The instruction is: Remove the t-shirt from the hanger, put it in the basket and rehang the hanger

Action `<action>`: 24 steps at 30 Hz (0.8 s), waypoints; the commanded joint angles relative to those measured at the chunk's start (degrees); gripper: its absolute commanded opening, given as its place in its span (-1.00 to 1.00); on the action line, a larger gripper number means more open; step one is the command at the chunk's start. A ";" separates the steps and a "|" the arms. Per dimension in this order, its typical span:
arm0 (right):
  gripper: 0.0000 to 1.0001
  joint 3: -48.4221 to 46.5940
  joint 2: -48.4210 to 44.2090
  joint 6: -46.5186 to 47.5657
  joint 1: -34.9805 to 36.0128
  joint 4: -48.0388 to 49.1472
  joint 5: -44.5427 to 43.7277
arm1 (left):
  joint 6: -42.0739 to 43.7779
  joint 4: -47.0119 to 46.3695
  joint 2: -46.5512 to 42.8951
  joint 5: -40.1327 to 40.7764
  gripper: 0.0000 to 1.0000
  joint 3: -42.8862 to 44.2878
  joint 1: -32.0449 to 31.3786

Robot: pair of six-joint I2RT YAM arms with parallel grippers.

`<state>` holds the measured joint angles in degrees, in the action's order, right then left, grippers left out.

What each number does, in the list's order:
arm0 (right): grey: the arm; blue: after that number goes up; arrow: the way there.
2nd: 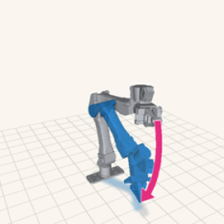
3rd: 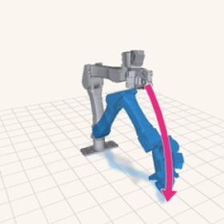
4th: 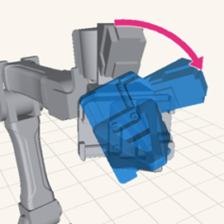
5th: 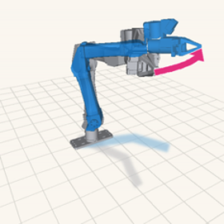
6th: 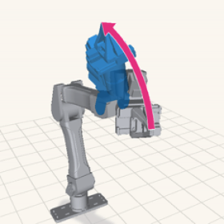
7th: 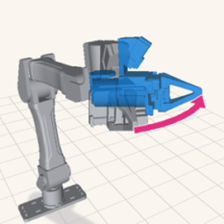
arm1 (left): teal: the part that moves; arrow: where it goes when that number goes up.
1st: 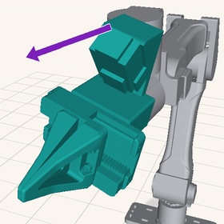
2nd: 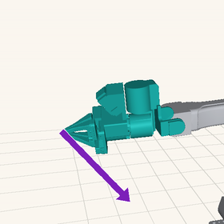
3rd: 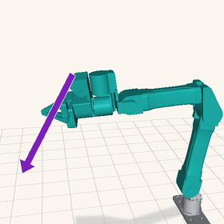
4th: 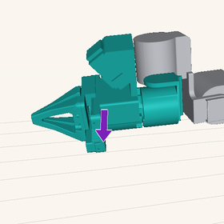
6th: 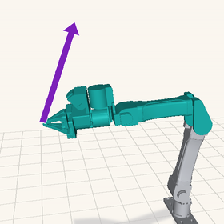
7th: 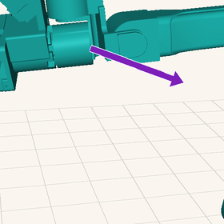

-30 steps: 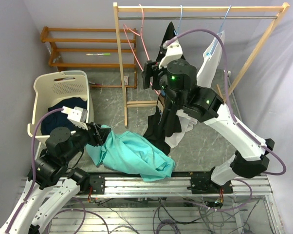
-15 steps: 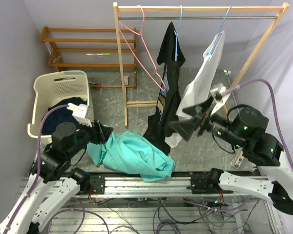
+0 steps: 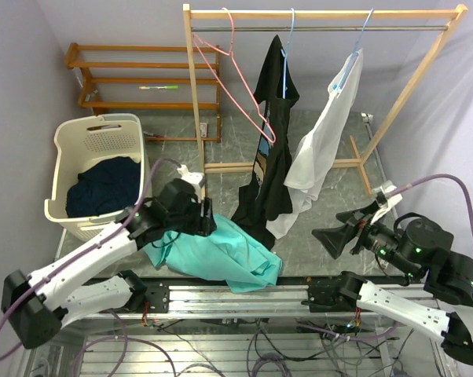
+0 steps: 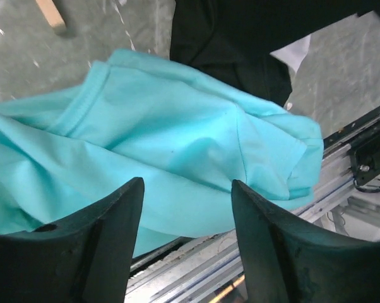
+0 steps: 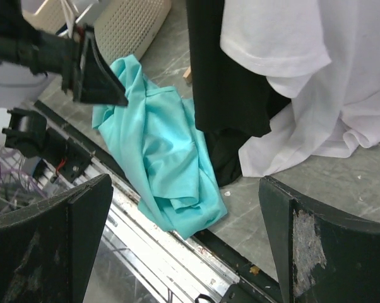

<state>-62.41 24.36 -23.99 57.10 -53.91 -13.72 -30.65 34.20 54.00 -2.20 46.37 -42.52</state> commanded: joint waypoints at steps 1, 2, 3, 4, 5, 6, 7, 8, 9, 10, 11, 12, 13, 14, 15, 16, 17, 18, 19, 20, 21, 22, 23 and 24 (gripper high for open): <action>0.99 0.07 -1.70 -2.09 -0.04 -1.16 -4.42 | -8.23 1.49 5.45 15.36 0.89 1.60 -9.33; 0.99 0.39 -1.76 -2.11 -0.05 -0.93 -4.35 | -10.02 3.08 6.88 18.99 1.00 2.51 -12.20; 1.00 0.87 -1.71 -2.12 -0.06 -0.60 -4.14 | -12.12 5.35 8.42 22.49 0.98 3.66 -14.64; 0.99 1.27 -1.62 -2.16 -0.06 -0.39 -4.03 | -14.72 7.74 10.15 25.46 0.98 4.65 -16.53; 1.00 1.77 -1.46 -2.20 -0.04 -0.16 -3.99 | -17.08 10.15 11.62 27.15 0.98 5.70 -18.27; 0.99 2.22 -1.33 -2.21 -0.06 0.07 -3.85 | -19.12 11.65 13.14 28.18 0.98 6.37 -19.44; 1.00 2.55 -1.14 -2.20 -0.06 0.34 -3.64 | -21.51 12.58 14.49 28.78 0.98 6.74 -20.53; 0.99 2.74 -0.94 -2.31 -0.05 0.40 -3.68 | -23.83 13.44 15.68 28.68 0.98 6.97 -21.21; 0.99 2.81 -0.68 -2.33 -0.06 0.46 -3.69 | -26.02 13.89 16.96 28.29 0.98 7.23 -21.73; 1.00 2.94 -0.58 -2.37 -0.06 0.54 -3.69 | -28.24 14.15 17.88 28.11 0.98 7.31 -22.17; 0.99 3.11 -0.59 -2.39 -0.04 0.73 -3.73 | -30.87 14.91 18.74 28.14 0.97 7.26 -22.31; 1.00 3.31 -0.69 -2.38 -0.02 0.93 -3.65 | -33.42 15.43 19.34 28.35 0.98 7.18 -22.34; 0.99 3.34 -0.79 -2.36 -0.01 1.01 -3.61 | -35.71 15.76 19.79 28.71 0.98 6.98 -22.35; 1.00 3.35 -0.95 -2.41 0.00 0.94 -3.60 | -37.40 15.60 20.14 29.48 0.97 6.65 -22.39; 0.99 3.42 -1.28 -2.38 -0.05 0.98 -3.56 | -38.12 15.07 20.47 30.40 0.98 6.28 -22.35; 1.00 3.62 -1.66 -2.31 -0.04 1.14 -3.45 | -38.43 14.58 20.98 31.51 0.97 6.01 -22.34; 0.99 3.81 -2.09 -2.37 -0.06 1.26 -3.47 | -38.40 14.12 21.78 32.18 0.98 5.87 -22.34; 1.00 4.06 -2.45 -2.48 0.02 1.38 -3.53 | -38.16 13.99 23.01 33.12 0.98 6.08 -22.36; 1.00 4.20 -2.67 -2.57 -0.03 1.42 -3.58 | -38.50 14.34 24.61 33.62 0.98 6.41 -22.34; 0.99 4.30 -2.81 -2.62 -0.06 1.56 -3.60 | -38.34 14.31 26.31 33.88 0.98 6.72 -22.34; 1.00 4.36 -2.82 -2.64 -0.06 1.56 -3.68 | -38.02 13.84 28.29 33.73 0.98 6.79 -22.34; 1.00 4.40 -2.64 -2.66 -0.06 1.53 -3.69 | -38.01 13.25 30.24 33.45 0.98 6.76 -22.36; 1.00 4.39 -2.39 -2.72 -0.04 1.45 -3.62 | -38.10 12.35 31.94 33.13 0.98 6.54 -22.34; 1.00 4.40 -1.97 -2.66 -0.05 1.44 -3.53 | -37.83 10.82 33.54 32.57 0.98 6.05 -22.34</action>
<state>-58.54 22.26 -26.17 57.08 -53.87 -16.40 -66.46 47.77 82.11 28.10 52.14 -64.66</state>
